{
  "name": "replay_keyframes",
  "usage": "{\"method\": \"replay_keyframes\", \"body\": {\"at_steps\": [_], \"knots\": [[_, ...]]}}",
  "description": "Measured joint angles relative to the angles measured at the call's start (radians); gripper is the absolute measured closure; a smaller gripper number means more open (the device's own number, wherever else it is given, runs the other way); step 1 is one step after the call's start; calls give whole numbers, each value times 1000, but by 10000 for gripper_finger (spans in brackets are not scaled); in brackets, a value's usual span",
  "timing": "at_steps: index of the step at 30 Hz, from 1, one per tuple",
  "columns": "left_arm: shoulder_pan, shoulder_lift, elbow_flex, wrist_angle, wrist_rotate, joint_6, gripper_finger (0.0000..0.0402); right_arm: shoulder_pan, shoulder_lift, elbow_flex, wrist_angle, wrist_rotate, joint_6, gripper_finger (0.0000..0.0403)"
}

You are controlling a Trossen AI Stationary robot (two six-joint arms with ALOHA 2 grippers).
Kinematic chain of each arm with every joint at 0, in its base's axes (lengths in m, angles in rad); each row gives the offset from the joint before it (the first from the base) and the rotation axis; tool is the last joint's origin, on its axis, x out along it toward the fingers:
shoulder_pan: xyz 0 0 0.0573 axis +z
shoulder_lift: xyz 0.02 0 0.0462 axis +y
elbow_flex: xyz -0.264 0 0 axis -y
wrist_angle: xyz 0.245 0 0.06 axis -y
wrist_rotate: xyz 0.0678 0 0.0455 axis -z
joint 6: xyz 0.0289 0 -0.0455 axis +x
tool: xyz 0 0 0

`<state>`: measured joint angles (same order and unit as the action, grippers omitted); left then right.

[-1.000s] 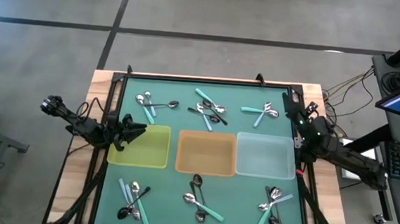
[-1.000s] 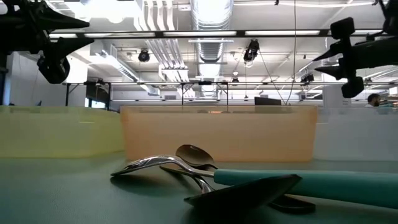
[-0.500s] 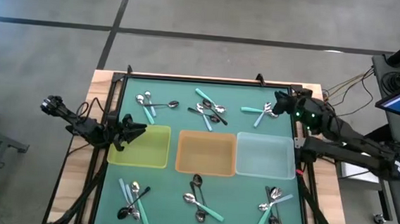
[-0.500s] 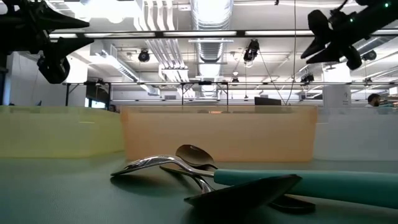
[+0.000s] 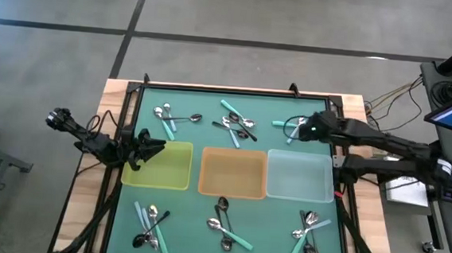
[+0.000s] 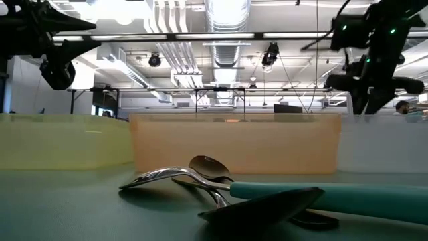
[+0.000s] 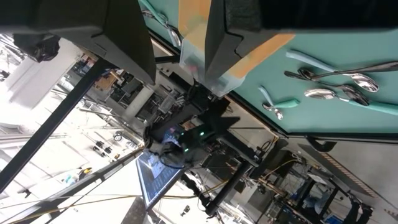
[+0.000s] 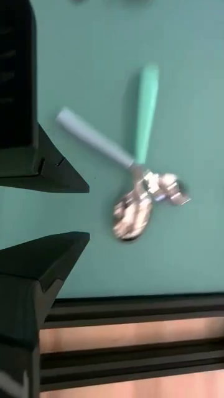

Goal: Sort silverware by color (type)
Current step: Put the blue spoon into the white bin

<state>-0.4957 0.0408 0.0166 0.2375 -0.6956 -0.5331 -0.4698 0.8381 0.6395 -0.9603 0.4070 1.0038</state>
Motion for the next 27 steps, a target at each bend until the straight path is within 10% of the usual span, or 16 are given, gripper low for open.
{"method": "replay_keyframes", "body": {"at_steps": [27], "knots": [[0, 0, 0, 0, 0, 0, 281, 0, 477, 9, 397, -104, 370, 300]]}}
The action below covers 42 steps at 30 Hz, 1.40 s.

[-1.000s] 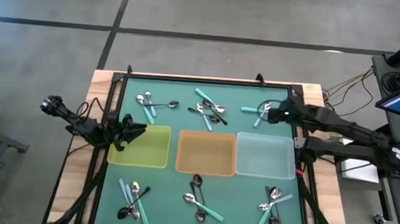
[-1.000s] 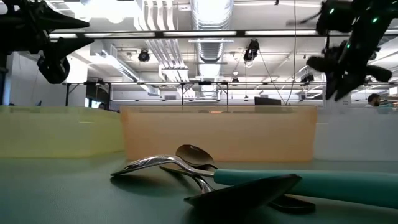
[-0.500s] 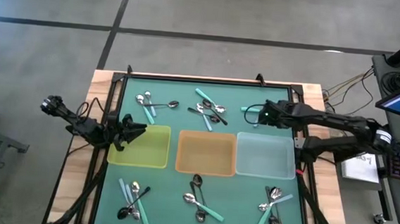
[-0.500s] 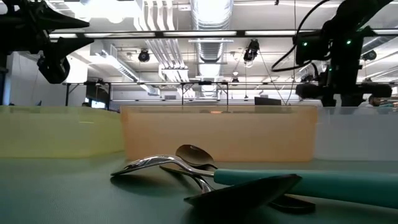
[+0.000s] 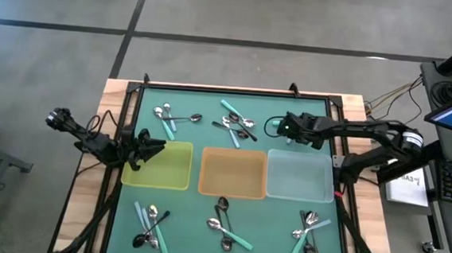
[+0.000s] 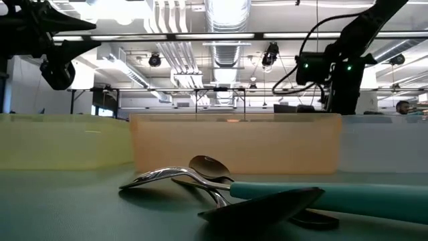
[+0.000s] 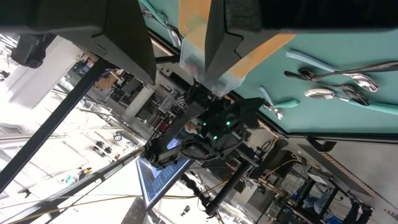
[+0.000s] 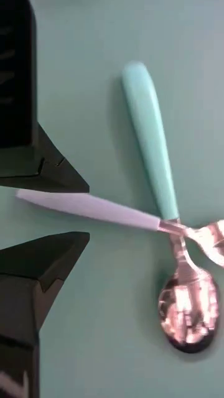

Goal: Sort silverware by color (type)
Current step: Put the blue spoon into the white bin

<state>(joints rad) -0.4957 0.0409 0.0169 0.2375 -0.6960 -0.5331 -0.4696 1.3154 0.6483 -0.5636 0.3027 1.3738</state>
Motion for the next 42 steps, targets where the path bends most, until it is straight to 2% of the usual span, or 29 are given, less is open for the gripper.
{"method": "replay_keyframes", "body": {"at_steps": [6, 11, 19, 26, 33, 37, 42], "knots": [[0, 0, 0, 0, 0, 0, 281, 1, 107, 3, 31, 14, 72, 300], [0, 0, 0, 0, 0, 0, 281, 1, 165, 3, 34, 18, 68, 304], [0, 0, 0, -2, 0, 0, 281, 0, 187, 1, 27, 26, 94, 363], [0, 0, 0, -111, 1, -31, 281, 0, 63, 8, 20, 26, 75, 363], [0, 0, 0, -134, 1, -107, 281, 37, -134, 112, 20, 49, -148, 363], [0, 0, 0, -168, 1, -106, 281, 135, -210, 180, 30, -70, -275, 363], [0, 6, 0, -178, 0, -105, 281, 354, -227, 206, 16, -216, -306, 363]]}}
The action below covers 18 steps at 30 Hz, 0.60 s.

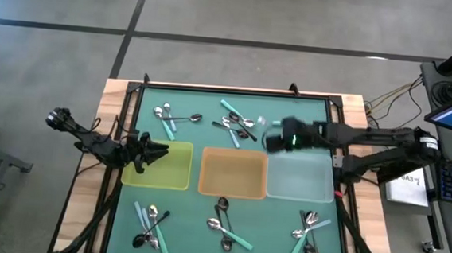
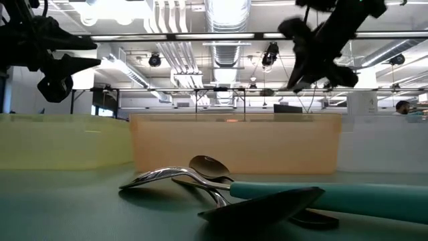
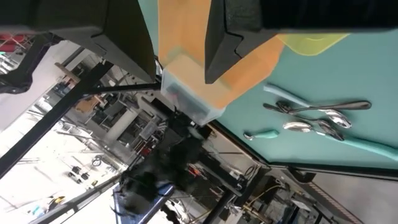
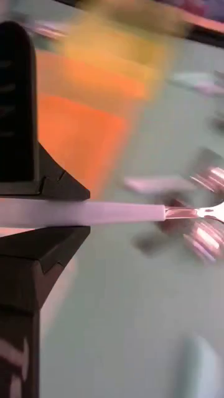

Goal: Sort silverware by color (type)
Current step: Put the blue spoon into the white bin

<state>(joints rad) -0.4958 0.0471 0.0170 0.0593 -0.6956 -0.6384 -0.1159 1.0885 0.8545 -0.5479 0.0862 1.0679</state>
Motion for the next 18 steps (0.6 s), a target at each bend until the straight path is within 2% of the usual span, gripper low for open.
{"method": "replay_keyframes", "body": {"at_steps": [5, 10, 14, 18], "knots": [[0, 8, 0, -1, 0, 0, 281, 227, 22, 3, -63, -11, 73, 363], [0, 8, 0, 0, 0, 0, 281, 398, 60, 2, -243, 18, 223, 363], [0, 23, -4, 10, 0, 0, 281, 479, 88, 1, -364, 42, 319, 363], [0, 60, -5, 11, 0, 0, 281, 522, 112, 1, -414, 45, 334, 363]]}}
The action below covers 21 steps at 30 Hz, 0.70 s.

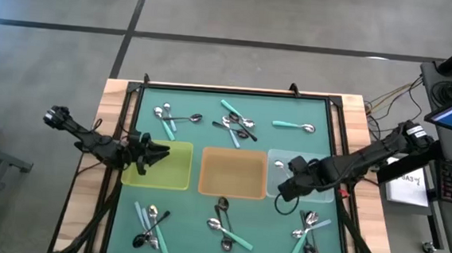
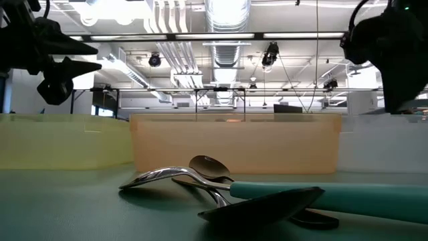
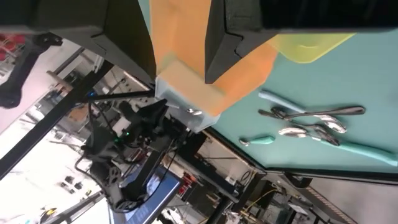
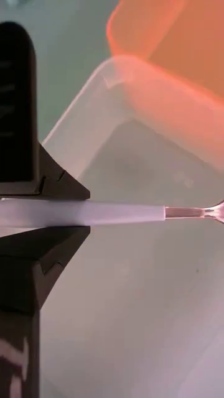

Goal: Sort silverware by color (type)
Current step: Put the blue spoon into the white bin, then put the green spoon into the orange bin

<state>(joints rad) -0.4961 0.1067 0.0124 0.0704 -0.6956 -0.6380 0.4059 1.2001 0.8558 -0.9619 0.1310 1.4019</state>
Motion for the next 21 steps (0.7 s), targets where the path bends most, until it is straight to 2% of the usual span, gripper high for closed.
{"method": "replay_keyframes", "body": {"at_steps": [3, 8, 12, 15, 21], "knots": [[0, 40, 0, 0, 0, 0, 281, 7, 21, 0, -7, 0, 57, 354], [0, 103, 0, 1, 0, 0, 281, 7, 62, 0, 0, 0, 73, 270], [0, 142, -1, 1, 0, 0, 281, 7, 74, 28, 7, -7, 75, 228], [0, 157, -2, 4, 0, 0, 281, 8, 74, 89, 10, 20, 55, 218], [0, 153, -2, 5, 0, 0, 281, 20, 86, 266, 45, 175, -96, 222]]}}
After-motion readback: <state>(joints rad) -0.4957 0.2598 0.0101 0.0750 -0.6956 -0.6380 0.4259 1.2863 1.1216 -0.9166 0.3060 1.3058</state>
